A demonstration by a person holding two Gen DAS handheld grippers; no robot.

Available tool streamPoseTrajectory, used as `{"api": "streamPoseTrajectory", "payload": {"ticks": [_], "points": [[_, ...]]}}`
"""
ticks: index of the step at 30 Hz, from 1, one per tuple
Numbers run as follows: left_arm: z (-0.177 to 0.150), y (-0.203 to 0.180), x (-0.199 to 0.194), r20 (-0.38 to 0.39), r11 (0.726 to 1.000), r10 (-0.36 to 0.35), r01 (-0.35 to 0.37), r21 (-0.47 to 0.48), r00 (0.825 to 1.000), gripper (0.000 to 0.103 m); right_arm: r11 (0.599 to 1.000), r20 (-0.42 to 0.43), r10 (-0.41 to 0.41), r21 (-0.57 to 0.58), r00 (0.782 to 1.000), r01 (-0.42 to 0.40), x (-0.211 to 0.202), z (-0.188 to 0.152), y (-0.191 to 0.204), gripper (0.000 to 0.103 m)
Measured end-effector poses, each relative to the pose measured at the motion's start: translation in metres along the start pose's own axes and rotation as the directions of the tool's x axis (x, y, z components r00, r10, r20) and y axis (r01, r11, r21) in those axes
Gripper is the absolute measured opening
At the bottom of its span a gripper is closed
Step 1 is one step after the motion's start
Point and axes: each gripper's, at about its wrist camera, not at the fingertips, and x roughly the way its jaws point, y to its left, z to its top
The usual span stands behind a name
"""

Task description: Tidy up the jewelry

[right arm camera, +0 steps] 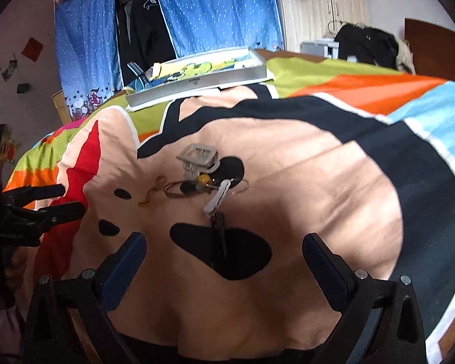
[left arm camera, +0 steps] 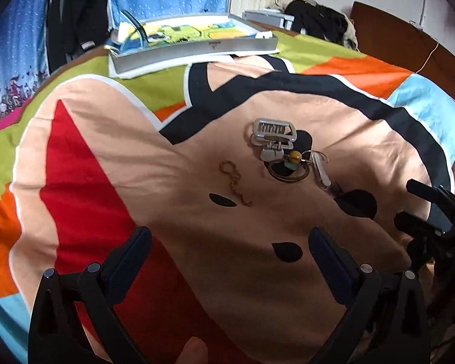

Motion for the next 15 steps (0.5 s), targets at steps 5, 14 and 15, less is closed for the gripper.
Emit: {"api": "streamPoseTrajectory", "payload": {"ticks": [5, 14, 15], "points": [[0.014, 0.007, 0.016, -0.017, 1.000, -0.029, 0.029, -0.007, 0.999, 0.101, 0.999, -0.027, 0.031, -0.013, 0.999, -0.032, 0.010, 0.003, 0.000, 0.103], [0.034, 0.000, 0.057, -0.070, 0.995, -0.051, 0.057, 0.085, 0.996, 0.095, 0.997, -0.102, 0.062, 0.046, 0.993, -0.057, 0.043, 0.010, -0.010, 0.069], [0.035, 0.000, 0.062, -0.081, 0.994, -0.049, 0.056, 0.090, 0.996, 0.092, 0.997, -0.112, 0.060, 0.063, 0.992, -0.054, 0.047, 0.009, -0.012, 0.067]]}}
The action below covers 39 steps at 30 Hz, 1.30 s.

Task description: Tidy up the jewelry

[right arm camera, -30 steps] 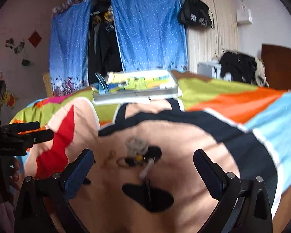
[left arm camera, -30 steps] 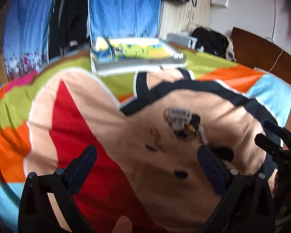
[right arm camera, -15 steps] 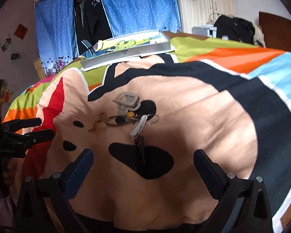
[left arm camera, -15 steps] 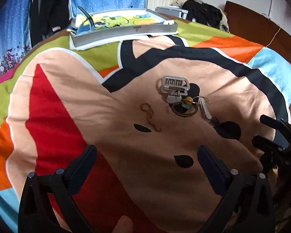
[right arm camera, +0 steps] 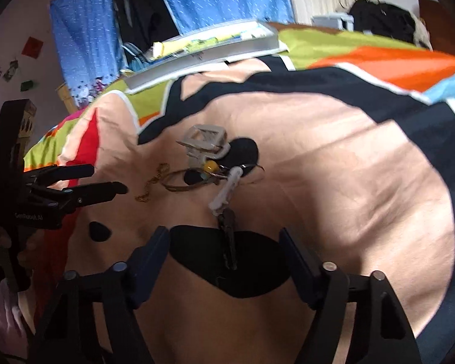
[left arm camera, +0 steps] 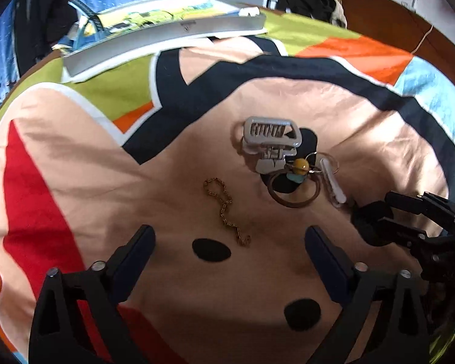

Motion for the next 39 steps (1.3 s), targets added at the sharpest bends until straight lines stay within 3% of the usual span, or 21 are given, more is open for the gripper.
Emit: {"api": "streamPoseTrajectory", "payload": {"ticks": [2, 7, 18, 22, 25, 27, 30, 39], "points": [[0.002, 0.002, 0.010, -0.023, 1.000, 0.017, -0.016, 0.012, 1.000, 0.085, 1.000, -0.013, -0.006, 0.021, 1.000, 0.007, 0.005, -0.002, -0.002, 0.058], [0.006, 0.005, 0.025, -0.047, 0.999, 0.030, -0.028, 0.032, 0.998, 0.072, 0.999, -0.026, -0.029, 0.031, 0.999, 0.030, 0.014, -0.004, -0.004, 0.051], [0.011, 0.023, 0.047, -0.146, 0.999, -0.022, 0.015, -0.050, 0.989, 0.019, 0.999, -0.061, -0.051, -0.002, 0.997, 0.051, 0.033, 0.000, 0.001, 0.026], [0.009, 0.022, 0.045, -0.160, 0.997, -0.055, 0.046, -0.059, 0.986, 0.013, 0.999, -0.069, -0.036, 0.036, 0.997, 0.038, 0.034, -0.001, -0.003, 0.023], [0.006, 0.025, 0.044, -0.177, 0.990, -0.113, 0.096, -0.103, 0.978, 0.004, 0.996, -0.069, -0.004, 0.090, 0.998, 0.010, 0.034, -0.002, -0.007, 0.022], [0.004, 0.028, 0.042, -0.173, 0.984, -0.132, 0.108, -0.139, 0.976, 0.003, 0.991, -0.071, 0.026, 0.129, 0.997, -0.017, 0.034, -0.004, -0.010, 0.016], [0.002, 0.032, 0.036, -0.163, 0.976, -0.153, 0.124, -0.177, 0.975, 0.003, 0.986, -0.067, 0.047, 0.162, 0.997, -0.036, 0.032, -0.008, -0.012, 0.014], [-0.016, 0.013, -0.008, -0.114, 0.977, -0.167, 0.150, -0.149, 0.979, 0.002, 0.979, -0.027, 0.106, 0.179, 0.994, -0.099, 0.020, -0.017, -0.006, 0.012]]}}
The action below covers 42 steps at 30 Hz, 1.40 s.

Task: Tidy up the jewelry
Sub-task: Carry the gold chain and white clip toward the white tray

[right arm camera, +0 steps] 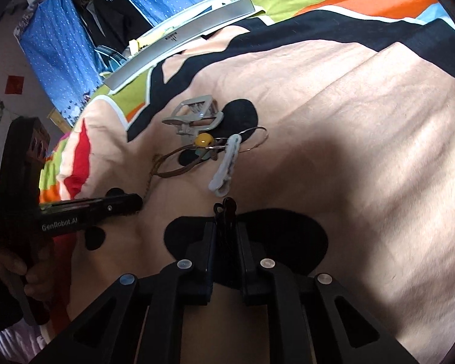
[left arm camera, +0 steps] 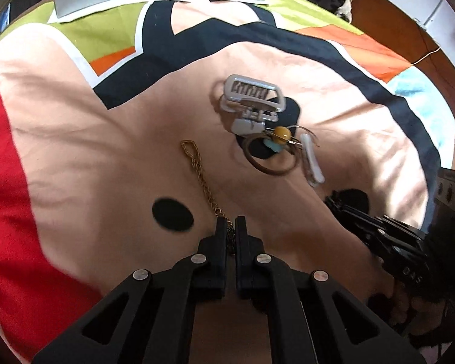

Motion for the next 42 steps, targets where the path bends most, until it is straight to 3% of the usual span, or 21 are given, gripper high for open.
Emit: {"api": "streamPoseTrajectory", "payload": {"ticks": [7, 12, 24, 29, 34, 42], "points": [[0.008, -0.009, -0.039, 0.077, 1.000, -0.005, 0.003, 0.020, 0.997, 0.002, 0.997, 0.030, 0.075, 0.009, 0.997, -0.075, -0.013, 0.003, 0.008, 0.012], [0.027, -0.006, -0.071, 0.135, 0.999, 0.002, -0.009, 0.053, 0.991, 0.002, 0.994, 0.065, 0.101, -0.058, 0.993, -0.098, -0.022, 0.017, 0.024, 0.012], [0.076, -0.008, -0.105, 0.260, 0.998, -0.009, -0.007, 0.060, 0.965, 0.002, 0.972, 0.122, 0.174, -0.183, 0.977, -0.150, -0.029, 0.064, 0.055, 0.012], [0.114, -0.007, -0.121, 0.320, 0.999, -0.020, 0.005, 0.046, 0.947, 0.002, 0.954, 0.164, 0.204, -0.257, 0.965, -0.157, -0.038, 0.113, 0.069, 0.012], [0.167, -0.003, -0.136, 0.376, 0.999, -0.013, -0.005, 0.048, 0.926, 0.002, 0.939, 0.216, 0.226, -0.309, 0.950, -0.153, -0.036, 0.183, 0.077, 0.012], [0.255, 0.025, -0.141, 0.499, 0.999, 0.037, -0.035, -0.014, 0.866, 0.002, 0.938, 0.302, 0.207, -0.333, 0.931, -0.100, 0.004, 0.286, 0.074, 0.012]]}}
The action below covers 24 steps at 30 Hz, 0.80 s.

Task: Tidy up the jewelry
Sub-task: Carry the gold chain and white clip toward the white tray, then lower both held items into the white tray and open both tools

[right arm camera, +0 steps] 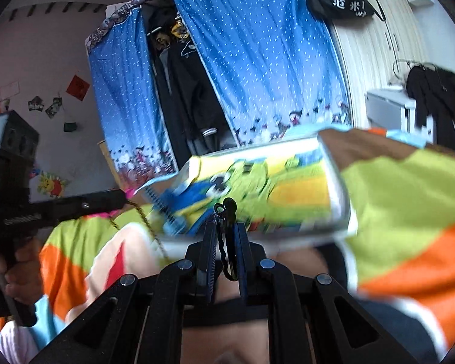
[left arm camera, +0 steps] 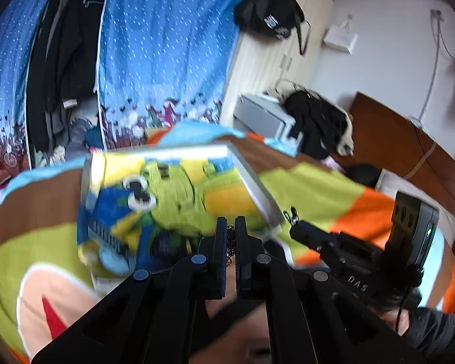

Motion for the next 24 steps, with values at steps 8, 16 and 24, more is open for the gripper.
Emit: {"api": "streamPoseTrajectory", "payload": {"ticks": [8, 16, 24], "points": [[0.028, 0.033, 0.063, 0.033, 0.995, 0.077, -0.074, -0.073, 0.997, 0.002, 0.997, -0.024, -0.037, 0.065, 0.999, 0.039, 0.064, 0.010, -0.049, 0.012], [0.004, 0.060, 0.122, -0.071, 0.986, 0.106, -0.114, -0.125, 0.992, 0.002, 0.990, -0.098, -0.071, 0.112, 0.993, 0.082, 0.105, -0.017, -0.080, 0.012], [-0.019, 0.089, 0.146, -0.194, 0.957, 0.150, -0.192, -0.217, 0.969, 0.003, 0.991, -0.113, -0.087, 0.088, 0.990, 0.097, 0.110, -0.016, -0.085, 0.014]]}}
